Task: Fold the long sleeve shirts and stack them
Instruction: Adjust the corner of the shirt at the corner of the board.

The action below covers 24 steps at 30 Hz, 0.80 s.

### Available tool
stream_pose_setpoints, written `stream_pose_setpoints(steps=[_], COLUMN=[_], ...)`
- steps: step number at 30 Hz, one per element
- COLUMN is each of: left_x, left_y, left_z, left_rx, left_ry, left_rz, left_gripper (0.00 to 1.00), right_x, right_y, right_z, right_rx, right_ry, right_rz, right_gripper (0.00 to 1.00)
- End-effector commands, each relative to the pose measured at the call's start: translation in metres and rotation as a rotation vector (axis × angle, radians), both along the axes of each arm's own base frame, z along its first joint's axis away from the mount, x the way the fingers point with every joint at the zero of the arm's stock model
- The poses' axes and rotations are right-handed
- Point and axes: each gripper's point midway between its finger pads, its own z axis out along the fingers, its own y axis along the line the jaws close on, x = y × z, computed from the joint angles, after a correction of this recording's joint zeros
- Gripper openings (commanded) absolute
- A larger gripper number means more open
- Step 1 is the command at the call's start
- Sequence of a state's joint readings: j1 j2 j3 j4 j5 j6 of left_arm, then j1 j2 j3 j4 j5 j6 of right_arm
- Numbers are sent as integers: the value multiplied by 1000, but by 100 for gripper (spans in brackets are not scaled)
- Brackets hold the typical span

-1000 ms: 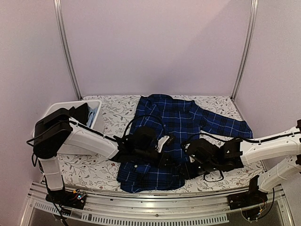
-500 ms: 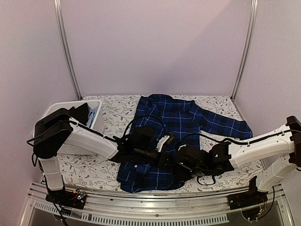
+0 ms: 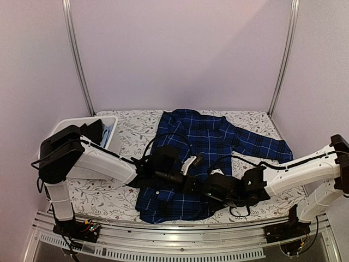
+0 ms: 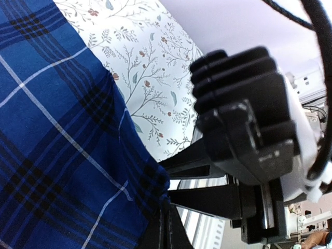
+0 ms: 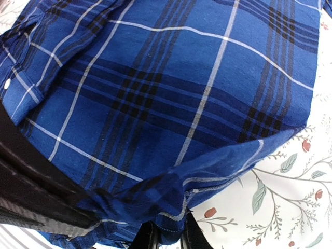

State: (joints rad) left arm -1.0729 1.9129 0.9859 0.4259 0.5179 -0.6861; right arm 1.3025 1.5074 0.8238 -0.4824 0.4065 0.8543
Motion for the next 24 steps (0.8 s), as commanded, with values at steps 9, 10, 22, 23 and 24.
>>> stream_pose_setpoints(steps=[9,10,22,23,24], left_x=[-1,-1,8,8,9], left_y=[-2,-1,3,3,4], left_z=[13,13,-8,-10,-14], left_rx=[-50,-53,12,24,40], left_ry=[-8,-11,24,27,31], left_rz=[-32,-31,-6,-5,-5], left_gripper=[30,35,35,35,34], right_x=[-18,-22,-44,-40,-36], right_y=[-43,-49,-73,-69,-66], right_z=[-3,-9,3,19,33], right_rx=[-30,-34,73,112,138], right_ry=[75,92,199,178,160], right_rz=[-108,-116,-192,-195,-198], right_gripper=[0,0,41,42,42])
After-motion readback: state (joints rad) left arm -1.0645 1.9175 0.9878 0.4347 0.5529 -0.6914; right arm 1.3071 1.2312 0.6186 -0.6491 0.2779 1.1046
